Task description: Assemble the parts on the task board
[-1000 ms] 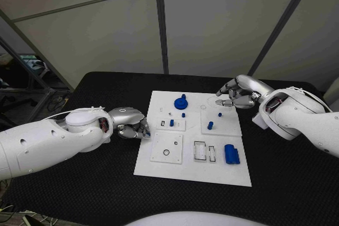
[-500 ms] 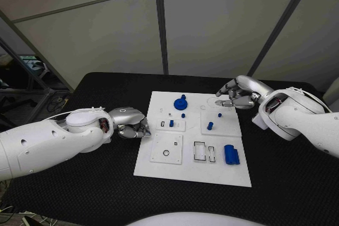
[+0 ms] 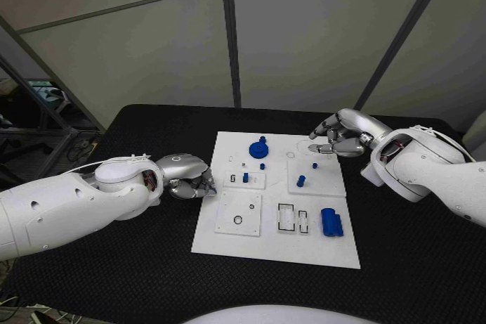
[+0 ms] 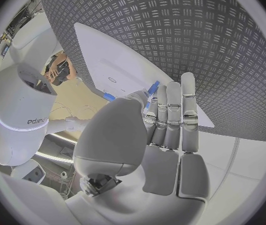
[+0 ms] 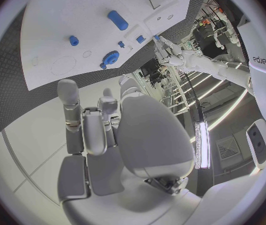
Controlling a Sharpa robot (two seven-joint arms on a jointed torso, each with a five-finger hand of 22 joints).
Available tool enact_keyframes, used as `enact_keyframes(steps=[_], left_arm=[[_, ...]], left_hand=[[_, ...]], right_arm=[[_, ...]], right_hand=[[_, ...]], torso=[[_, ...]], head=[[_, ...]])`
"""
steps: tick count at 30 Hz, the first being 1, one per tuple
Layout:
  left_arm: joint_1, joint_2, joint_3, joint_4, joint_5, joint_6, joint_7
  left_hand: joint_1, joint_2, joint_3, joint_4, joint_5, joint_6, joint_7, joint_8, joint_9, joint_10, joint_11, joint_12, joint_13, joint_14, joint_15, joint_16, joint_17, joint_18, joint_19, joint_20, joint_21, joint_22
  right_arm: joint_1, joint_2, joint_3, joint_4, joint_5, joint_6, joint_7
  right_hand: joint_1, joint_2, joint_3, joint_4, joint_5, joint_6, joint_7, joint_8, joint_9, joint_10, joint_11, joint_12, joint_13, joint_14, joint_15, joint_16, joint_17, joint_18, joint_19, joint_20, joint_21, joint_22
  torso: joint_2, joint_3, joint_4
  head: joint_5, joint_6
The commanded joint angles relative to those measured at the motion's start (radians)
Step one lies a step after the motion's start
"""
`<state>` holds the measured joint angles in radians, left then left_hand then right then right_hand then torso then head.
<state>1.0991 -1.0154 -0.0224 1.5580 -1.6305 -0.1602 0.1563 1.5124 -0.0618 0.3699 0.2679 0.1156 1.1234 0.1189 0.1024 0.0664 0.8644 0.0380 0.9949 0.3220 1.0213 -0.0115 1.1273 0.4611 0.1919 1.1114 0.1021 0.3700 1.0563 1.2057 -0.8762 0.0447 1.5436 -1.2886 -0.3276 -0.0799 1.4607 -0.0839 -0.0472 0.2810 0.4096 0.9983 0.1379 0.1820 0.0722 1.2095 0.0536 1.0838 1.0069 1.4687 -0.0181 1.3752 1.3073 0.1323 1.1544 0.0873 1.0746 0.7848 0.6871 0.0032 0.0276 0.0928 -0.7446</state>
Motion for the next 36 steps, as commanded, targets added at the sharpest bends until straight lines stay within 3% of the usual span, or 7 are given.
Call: enact_keyframes(steps=[1,14,27,36], left_arm=[[-0.002,0.001,-0.002,0.0,-0.006,-0.039,-0.001],[-0.002,0.006,-0.002,0.004,-0.006,-0.168,0.01],[-0.002,0.013,0.004,0.002,0.025,-0.225,0.013],[0.003,0.083,0.02,-0.087,0.027,-0.216,0.006]], left_hand=[[0.009,-0.001,0.023,-0.003,0.0,0.042,-0.031,0.017,0.012,0.016,-0.008,-0.002,-0.004,0.015,-0.005,0.01,-0.002,-0.009,0.012,-0.004,0.008,0.008],[-0.032,-0.066,0.175,-0.008,0.0,0.07,-0.045,0.065,0.017,0.065,-0.027,0.005,-0.016,0.079,-0.025,0.041,0.037,-0.01,0.041,-0.025,0.036,0.056],[-0.05,-0.084,0.223,-0.021,-0.001,0.071,-0.044,0.076,0.021,0.074,-0.029,0.003,-0.02,0.089,-0.027,0.041,0.04,-0.01,0.044,-0.028,0.04,0.071],[-0.053,-0.088,0.234,-0.026,-0.001,0.07,-0.044,0.077,0.021,0.074,-0.029,0.002,-0.022,0.089,-0.027,0.039,0.038,-0.01,0.044,-0.029,0.041,0.075]], right_arm=[[0.001,0.0,0.0,0.002,-0.003,-0.007,0.006],[0.001,0.002,0.0,0.003,-0.003,-0.008,0.007],[0.001,0.004,0.0,0.002,-0.003,-0.007,0.01],[0.001,0.014,0.0,-0.002,-0.003,-0.007,0.012]], right_hand=[[-0.003,0.002,0.0,0.005,0.005,0.0,-0.003,0.004,-0.001,-0.001,-0.005,-0.006,-0.001,0.044,-0.006,-0.003,0.012,0.016,0.008,-0.002,-0.003,-0.001],[-0.002,0.002,0.0,0.005,0.006,-0.001,-0.003,0.004,-0.001,-0.001,-0.005,-0.006,-0.001,0.044,-0.006,-0.003,0.012,0.016,0.008,-0.002,-0.003,-0.001],[-0.002,0.002,0.0,0.005,0.006,-0.001,-0.003,0.004,-0.001,-0.001,-0.005,-0.006,-0.001,0.044,-0.006,-0.003,0.012,0.016,0.008,-0.002,-0.003,-0.001],[-0.002,0.002,0.001,0.004,0.006,-0.001,-0.003,0.004,-0.001,-0.002,-0.005,-0.006,-0.002,0.044,-0.006,-0.004,0.012,0.016,0.008,-0.002,-0.004,-0.001]], torso=[[0.001,-0.0002,0.0001],[0.001,0.0001,0.0001],[0.001,-0.0006,0.0006],[0.002,0.0011,-0.0026]], head=[[0.0,0.0],[0.0,0.001],[0.0,0.005],[0.004,0.012]])
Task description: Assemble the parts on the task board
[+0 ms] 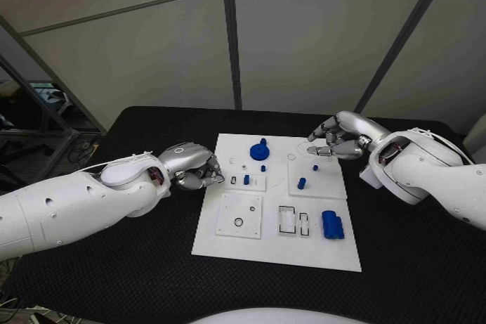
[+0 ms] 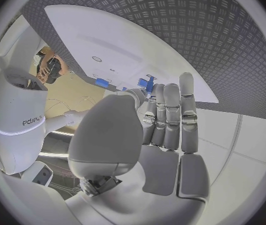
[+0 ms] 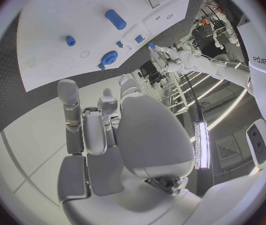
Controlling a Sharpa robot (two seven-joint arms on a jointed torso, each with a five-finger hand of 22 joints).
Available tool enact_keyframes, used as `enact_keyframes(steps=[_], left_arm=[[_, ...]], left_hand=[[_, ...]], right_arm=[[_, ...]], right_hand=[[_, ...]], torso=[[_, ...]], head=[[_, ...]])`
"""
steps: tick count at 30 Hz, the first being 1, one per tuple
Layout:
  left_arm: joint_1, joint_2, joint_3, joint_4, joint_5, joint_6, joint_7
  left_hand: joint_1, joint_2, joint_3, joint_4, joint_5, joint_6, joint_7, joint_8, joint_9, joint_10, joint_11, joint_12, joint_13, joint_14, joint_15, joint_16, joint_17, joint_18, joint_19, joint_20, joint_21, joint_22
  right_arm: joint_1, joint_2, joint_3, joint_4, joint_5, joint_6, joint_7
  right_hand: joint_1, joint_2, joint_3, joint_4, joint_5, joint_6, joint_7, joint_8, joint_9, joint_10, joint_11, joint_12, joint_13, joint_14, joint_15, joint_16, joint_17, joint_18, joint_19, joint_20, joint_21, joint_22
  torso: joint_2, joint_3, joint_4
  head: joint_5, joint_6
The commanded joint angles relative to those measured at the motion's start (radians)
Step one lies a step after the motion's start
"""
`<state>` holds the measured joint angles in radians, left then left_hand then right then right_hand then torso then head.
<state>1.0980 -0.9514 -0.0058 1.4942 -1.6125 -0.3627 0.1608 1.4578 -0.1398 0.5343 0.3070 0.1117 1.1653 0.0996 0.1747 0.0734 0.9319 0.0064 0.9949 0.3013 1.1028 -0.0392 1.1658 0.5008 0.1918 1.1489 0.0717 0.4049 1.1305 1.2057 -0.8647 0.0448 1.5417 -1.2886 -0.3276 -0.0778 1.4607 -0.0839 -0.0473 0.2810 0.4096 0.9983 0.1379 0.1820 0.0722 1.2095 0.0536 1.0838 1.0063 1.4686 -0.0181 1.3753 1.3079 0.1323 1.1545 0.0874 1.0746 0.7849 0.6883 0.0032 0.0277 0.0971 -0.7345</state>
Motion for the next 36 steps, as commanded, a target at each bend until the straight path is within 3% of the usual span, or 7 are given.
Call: enact_keyframes(steps=[1,8,15,36], left_arm=[[0.005,0.028,0.005,-0.034,0.009,-0.01,-0.001],[0.013,0.084,0.008,-0.106,-0.03,0.021,-0.028],[0.017,0.115,0.009,-0.144,-0.058,0.032,-0.04],[0.031,0.164,0.011,-0.213,-0.112,0.008,-0.092]], left_hand=[[0.002,-0.01,0.069,-0.065,0.003,0.028,-0.024,0.005,0.014,0.007,0.003,0.002,-0.001,0.008,0.0,0.001,-0.002,-0.01,0.007,0.002,0.006,0.001],[0.0,-0.013,0.075,-0.068,0.002,0.027,-0.023,0.006,0.014,0.007,0.003,0.001,-0.002,0.007,0.001,0.0,-0.003,-0.01,0.007,0.002,0.006,0.003],[-0.001,-0.014,0.077,-0.069,0.002,0.027,-0.023,0.006,0.014,0.006,0.003,0.001,-0.002,0.006,0.001,-0.001,-0.005,-0.01,0.007,0.002,0.006,0.004],[-0.006,-0.019,0.085,-0.073,0.002,0.024,-0.022,0.007,0.015,0.005,0.004,-0.001,-0.004,0.004,0.001,-0.005,-0.011,-0.011,0.006,0.002,0.007,0.007]], right_arm=[[0.001,0.003,0.0,0.0,-0.003,-0.007,0.01],[0.001,0.005,0.0,0.0,-0.003,-0.007,0.01],[0.001,0.006,0.0,0.0,-0.003,-0.008,0.01],[0.001,0.011,0.0,-0.002,-0.003,-0.008,0.013]], right_hand=[[-0.002,0.002,0.001,0.004,0.006,-0.001,-0.003,0.004,-0.001,-0.002,-0.005,-0.006,-0.001,0.044,-0.006,-0.004,0.011,0.016,0.008,-0.002,-0.004,-0.001],[-0.002,0.002,0.001,0.004,0.006,-0.001,-0.003,0.004,-0.001,-0.002,-0.005,-0.006,-0.001,0.044,-0.006,-0.004,0.011,0.016,0.008,-0.002,-0.004,-0.001],[-0.002,0.002,0.001,0.004,0.006,-0.001,-0.003,0.004,-0.001,-0.002,-0.005,-0.006,-0.001,0.044,-0.006,-0.004,0.011,0.016,0.008,-0.002,-0.004,-0.001],[-0.002,0.002,0.001,0.004,0.006,-0.001,-0.003,0.004,-0.001,-0.002,-0.005,-0.006,-0.001,0.044,-0.006,-0.004,0.011,0.016,0.008,-0.002,-0.004,-0.001]], torso=[[0.001,0.0011,-0.0033],[0.001,0.0013,-0.0025],[-0.001,-0.0004,0.0008],[0.0,-0.0004,-0.0005]], head=[[-0.001,0.002],[-0.004,0.003],[-0.007,0.002],[-0.009,0.011]])
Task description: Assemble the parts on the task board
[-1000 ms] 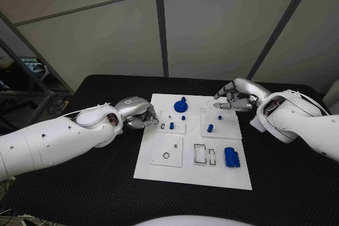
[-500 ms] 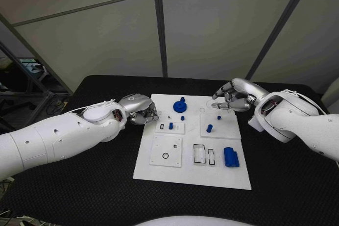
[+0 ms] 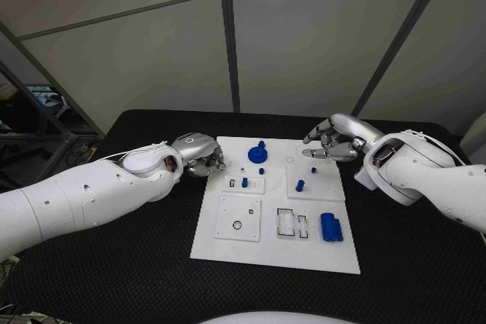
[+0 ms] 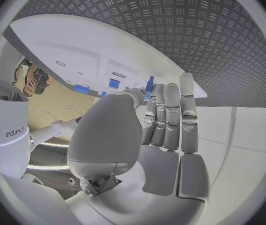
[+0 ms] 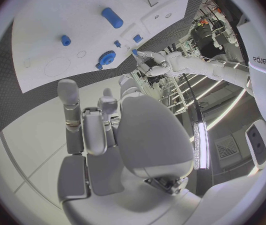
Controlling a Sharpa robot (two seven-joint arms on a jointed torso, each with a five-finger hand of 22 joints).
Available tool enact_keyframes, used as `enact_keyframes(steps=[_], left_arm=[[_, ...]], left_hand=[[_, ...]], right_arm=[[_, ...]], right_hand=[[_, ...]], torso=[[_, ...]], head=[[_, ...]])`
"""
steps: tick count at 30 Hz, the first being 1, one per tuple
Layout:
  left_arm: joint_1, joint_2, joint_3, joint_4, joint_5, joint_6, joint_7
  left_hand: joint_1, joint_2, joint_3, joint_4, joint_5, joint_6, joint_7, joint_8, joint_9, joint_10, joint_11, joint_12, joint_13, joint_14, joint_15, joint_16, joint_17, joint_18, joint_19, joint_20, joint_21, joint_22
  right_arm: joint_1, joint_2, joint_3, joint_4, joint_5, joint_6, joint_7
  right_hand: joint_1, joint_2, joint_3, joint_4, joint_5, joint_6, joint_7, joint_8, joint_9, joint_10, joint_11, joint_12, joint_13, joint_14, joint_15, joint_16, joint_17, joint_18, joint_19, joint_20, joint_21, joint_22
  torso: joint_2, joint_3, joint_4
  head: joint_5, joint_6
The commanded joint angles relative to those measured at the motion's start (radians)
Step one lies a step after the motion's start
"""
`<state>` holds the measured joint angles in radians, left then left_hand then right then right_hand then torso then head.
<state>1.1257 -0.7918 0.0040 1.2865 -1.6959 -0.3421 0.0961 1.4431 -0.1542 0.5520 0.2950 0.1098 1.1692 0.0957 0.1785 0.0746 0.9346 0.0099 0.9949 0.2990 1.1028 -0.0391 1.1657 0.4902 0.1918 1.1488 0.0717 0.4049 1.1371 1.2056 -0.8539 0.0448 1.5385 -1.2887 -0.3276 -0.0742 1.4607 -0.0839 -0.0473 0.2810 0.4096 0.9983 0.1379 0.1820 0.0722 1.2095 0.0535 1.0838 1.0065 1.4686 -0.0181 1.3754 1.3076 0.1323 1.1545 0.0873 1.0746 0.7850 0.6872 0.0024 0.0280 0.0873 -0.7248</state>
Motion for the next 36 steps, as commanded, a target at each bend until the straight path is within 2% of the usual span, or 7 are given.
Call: enact_keyframes(steps=[1,10,16,24,36], left_arm=[[0.004,0.008,0.001,-0.009,-0.03,-0.013,-0.029],[0.006,0.039,0.001,-0.042,-0.046,0.003,-0.047],[0.006,0.05,0.001,-0.052,-0.05,0.007,-0.057],[0.007,0.06,0.001,-0.06,-0.051,0.023,-0.064],[0.007,0.062,0.001,-0.058,-0.051,0.035,-0.065]], left_hand=[[0.009,-0.005,0.067,-0.061,0.004,0.02,-0.018,0.003,0.013,0.003,0.001,-0.001,-0.001,0.004,0.001,-0.005,0.0,-0.011,0.006,0.002,0.007,0.001],[0.003,-0.011,0.073,-0.064,0.003,0.018,-0.017,0.003,0.014,0.002,0.001,-0.003,-0.003,0.001,0.002,-0.009,-0.009,-0.011,0.006,0.002,0.007,0.004],[-0.001,-0.013,0.077,-0.065,0.003,0.016,-0.016,0.003,0.013,0.001,0.002,-0.006,-0.005,-0.006,0.002,-0.016,-0.023,-0.011,0.005,0.002,0.007,0.005],[-0.007,-0.017,0.081,-0.068,0.003,0.012,-0.014,0.003,0.013,-0.001,0.004,-0.008,-0.007,-0.013,0.004,-0.024,-0.036,-0.011,0.004,0.003,0.006,0.007],[-0.054,-0.068,0.058,-0.08,-0.002,0.007,-0.016,0.008,0.014,-0.003,0.007,-0.018,-0.016,-0.013,0.008,-0.03,-0.042,-0.011,0.002,0.008,-0.003,0.012]], right_arm=[[0.001,0.001,0.0,0.002,-0.003,-0.008,0.009],[0.001,0.002,0.0,0.002,-0.003,-0.008,0.009],[0.001,0.001,0.0,0.003,-0.003,-0.008,0.008],[0.001,0.002,0.0,0.003,-0.003,-0.008,0.009],[0.001,0.002,0.0,0.004,-0.003,-0.007,0.009]], right_hand=[[-0.002,0.002,0.001,0.004,0.006,-0.001,-0.003,0.004,-0.001,-0.002,-0.005,-0.006,-0.001,0.044,-0.006,-0.004,0.011,0.016,0.008,-0.002,-0.004,-0.001],[-0.002,0.002,0.001,0.004,0.006,-0.001,-0.003,0.004,-0.001,-0.002,-0.005,-0.006,-0.001,0.044,-0.006,-0.004,0.011,0.016,0.008,-0.002,-0.004,-0.001],[-0.002,0.002,0.001,0.004,0.006,-0.001,-0.003,0.004,-0.001,-0.002,-0.005,-0.006,-0.001,0.044,-0.006,-0.004,0.011,0.016,0.008,-0.002,-0.004,-0.001],[-0.002,0.002,0.001,0.004,0.006,-0.001,-0.003,0.004,-0.001,-0.002,-0.005,-0.006,-0.001,0.044,-0.006,-0.004,0.011,0.016,0.008,-0.002,-0.004,-0.001],[-0.002,0.002,0.001,0.004,0.006,-0.001,-0.003,0.004,-0.001,-0.002,-0.005,-0.006,-0.001,0.044,-0.006,-0.004,0.011,0.016,0.008,-0.002,-0.004,-0.001]], torso=[[0.002,0.0001,-0.0006],[0.001,0.0002,-0.0009],[0.001,0.0001,0.0006],[0.0,0.0009,-0.0006],[0.0,0.0005,0.0002]], head=[[0.0,0.001],[-0.001,0.001],[-0.003,0.002],[-0.002,0.001],[-0.002,0.002]])
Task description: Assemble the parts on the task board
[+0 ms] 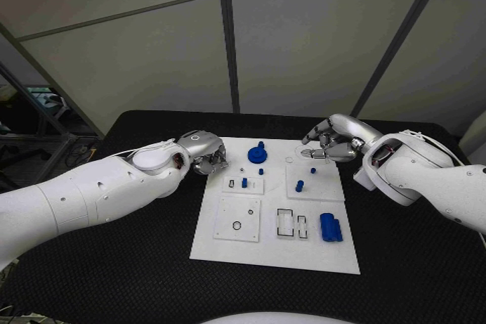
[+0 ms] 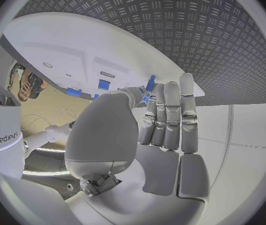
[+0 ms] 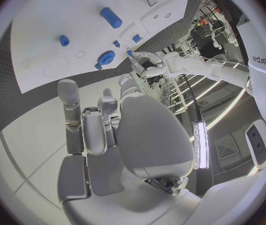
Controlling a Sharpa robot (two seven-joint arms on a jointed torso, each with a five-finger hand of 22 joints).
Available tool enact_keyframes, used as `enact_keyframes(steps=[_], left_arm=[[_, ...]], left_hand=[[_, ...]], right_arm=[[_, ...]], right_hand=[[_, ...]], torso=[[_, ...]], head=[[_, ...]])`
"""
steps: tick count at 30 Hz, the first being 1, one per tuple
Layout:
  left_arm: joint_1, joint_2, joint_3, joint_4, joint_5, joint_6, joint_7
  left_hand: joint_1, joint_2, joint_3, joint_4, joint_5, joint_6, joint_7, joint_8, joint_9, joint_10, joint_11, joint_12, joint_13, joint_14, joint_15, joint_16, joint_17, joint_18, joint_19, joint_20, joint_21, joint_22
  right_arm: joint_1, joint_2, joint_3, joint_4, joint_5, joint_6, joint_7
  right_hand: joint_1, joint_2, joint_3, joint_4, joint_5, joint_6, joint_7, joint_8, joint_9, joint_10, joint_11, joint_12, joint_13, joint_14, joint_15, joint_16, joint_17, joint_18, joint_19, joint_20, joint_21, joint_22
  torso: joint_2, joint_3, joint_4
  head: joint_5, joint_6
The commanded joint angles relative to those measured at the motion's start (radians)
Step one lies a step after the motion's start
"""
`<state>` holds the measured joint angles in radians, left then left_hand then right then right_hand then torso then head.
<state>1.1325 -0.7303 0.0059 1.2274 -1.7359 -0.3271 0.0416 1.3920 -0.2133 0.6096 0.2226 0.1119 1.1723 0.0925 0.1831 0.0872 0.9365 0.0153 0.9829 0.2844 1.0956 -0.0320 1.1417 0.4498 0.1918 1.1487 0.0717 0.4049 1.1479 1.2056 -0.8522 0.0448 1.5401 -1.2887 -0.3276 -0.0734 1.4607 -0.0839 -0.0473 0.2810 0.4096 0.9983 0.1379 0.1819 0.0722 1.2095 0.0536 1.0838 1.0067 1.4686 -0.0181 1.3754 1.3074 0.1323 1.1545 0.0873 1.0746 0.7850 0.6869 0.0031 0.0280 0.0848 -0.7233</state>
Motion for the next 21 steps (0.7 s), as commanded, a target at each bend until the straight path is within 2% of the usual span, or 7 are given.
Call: enact_keyframes(steps=[1,10,21], left_arm=[[0.0,0.001,-0.001,0.001,-0.011,0.021,-0.011],[0.0,0.001,-0.001,0.0,-0.011,0.029,-0.016],[0.0,0.004,-0.001,-0.003,-0.011,0.035,-0.023]], left_hand=[[-0.007,-0.013,-0.001,-0.007,-0.004,0.003,-0.013,0.004,0.002,-0.005,0.002,-0.007,-0.002,-0.006,0.001,-0.006,-0.002,-0.011,0.002,0.009,-0.004,0.001],[-0.049,-0.037,-0.021,0.005,-0.004,-0.004,-0.013,0.001,-0.001,-0.005,0.006,-0.01,-0.007,-0.005,0.005,-0.008,-0.005,-0.011,0.003,0.012,-0.014,-0.002],[-0.091,-0.042,-0.054,0.026,-0.005,-0.009,-0.012,-0.004,-0.006,-0.003,0.01,-0.01,-0.011,-0.004,0.008,-0.009,-0.006,-0.011,0.008,0.016,-0.028,-0.009]], right_arm=[[0.001,0.0,0.0,0.002,-0.003,-0.007,0.008],[0.001,0.0,0.001,0.002,-0.003,-0.01,0.009],[0.001,0.0,0.001,0.003,-0.003,-0.012,0.009]], right_hand=[[-0.002,0.002,0.001,0.004,0.006,-0.001,-0.003,0.004,-0.001,-0.002,-0.005,-0.006,-0.001,0.044,-0.006,-0.004,0.011,0.016,0.008,-0.002,-0.004,-0.001],[-0.002,0.002,0.001,0.004,0.006,-0.001,-0.003,0.004,-0.001,-0.002,-0.005,-0.006,-0.001,0.044,-0.006,-0.004,0.011,0.016,0.008,-0.002,-0.004,-0.001],[-0.002,0.003,0.001,0.004,0.007,-0.002,-0.003,0.004,-0.001,-0.002,-0.005,-0.006,-0.002,0.044,-0.006,-0.004,0.011,0.016,0.008,-0.002,-0.005,-0.003]], torso=[[0.0,-0.0001,-0.0001],[0.0,0.0001,0.0004],[0.001,0.0004,-0.0007]], head=[[0.0,0.0],[0.0,0.0],[0.001,0.002]])
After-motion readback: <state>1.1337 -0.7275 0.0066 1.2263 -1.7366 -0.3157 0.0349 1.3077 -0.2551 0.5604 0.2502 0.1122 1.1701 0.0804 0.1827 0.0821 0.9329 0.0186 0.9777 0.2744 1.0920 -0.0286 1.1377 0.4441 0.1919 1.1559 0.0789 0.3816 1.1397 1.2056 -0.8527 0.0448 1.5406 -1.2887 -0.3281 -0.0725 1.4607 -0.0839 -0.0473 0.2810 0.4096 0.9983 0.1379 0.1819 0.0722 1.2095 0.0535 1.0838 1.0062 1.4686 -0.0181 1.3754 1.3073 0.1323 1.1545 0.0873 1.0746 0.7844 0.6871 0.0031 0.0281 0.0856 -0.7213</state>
